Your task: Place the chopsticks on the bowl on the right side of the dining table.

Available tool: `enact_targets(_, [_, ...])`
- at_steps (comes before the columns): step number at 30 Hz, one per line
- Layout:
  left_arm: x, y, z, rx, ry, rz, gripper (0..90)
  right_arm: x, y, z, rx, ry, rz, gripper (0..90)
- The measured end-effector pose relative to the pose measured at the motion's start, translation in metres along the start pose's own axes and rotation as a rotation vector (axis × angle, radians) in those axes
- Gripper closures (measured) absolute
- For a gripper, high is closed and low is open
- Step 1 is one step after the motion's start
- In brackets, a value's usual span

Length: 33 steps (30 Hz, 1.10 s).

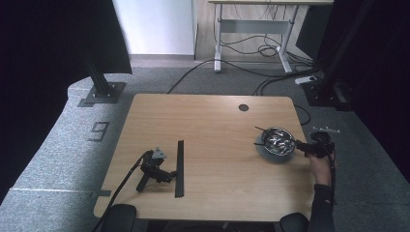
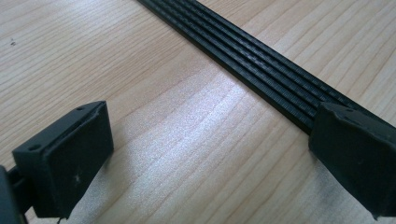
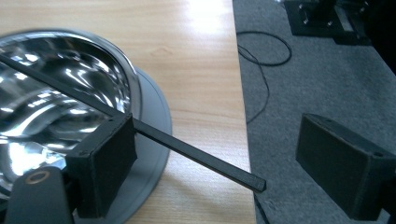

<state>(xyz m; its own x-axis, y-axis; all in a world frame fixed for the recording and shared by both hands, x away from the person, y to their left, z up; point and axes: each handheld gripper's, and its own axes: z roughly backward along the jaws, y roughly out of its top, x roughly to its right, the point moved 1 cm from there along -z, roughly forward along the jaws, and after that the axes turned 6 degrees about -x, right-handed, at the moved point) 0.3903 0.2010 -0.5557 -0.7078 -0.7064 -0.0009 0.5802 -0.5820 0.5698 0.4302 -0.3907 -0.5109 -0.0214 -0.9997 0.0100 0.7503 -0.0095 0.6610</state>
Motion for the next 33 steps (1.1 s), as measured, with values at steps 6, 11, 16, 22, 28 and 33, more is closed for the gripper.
enact_targets(6, [0.0,0.0,0.0,-0.001,0.002,0.0,0.0,-0.008,0.001,0.003,0.01,0.041,0.02,12.4])
enact_targets(11, [0.0,0.0,0.0,0.0,0.001,0.0,0.0,-0.017,0.002,0.002,0.017,0.072,0.046,12.3])
enact_targets(16, [0.0,0.0,0.0,0.0,0.001,0.001,0.0,-0.031,0.01,0.007,0.02,0.116,0.06,10.9])
enact_targets(22, [0.0,0.0,0.0,0.0,0.001,0.0,0.0,-0.055,0.021,0.005,0.002,0.141,0.122,6.9])
enact_targets(28, [0.0,0.0,0.0,0.0,0.001,0.0,0.0,-0.069,0.037,-0.005,0.007,0.113,0.129,6.7])
enact_targets(33, [0.0,0.0,0.0,0.0,0.001,0.002,0.0,-0.077,0.048,-0.016,-0.012,0.081,0.149,6.6])
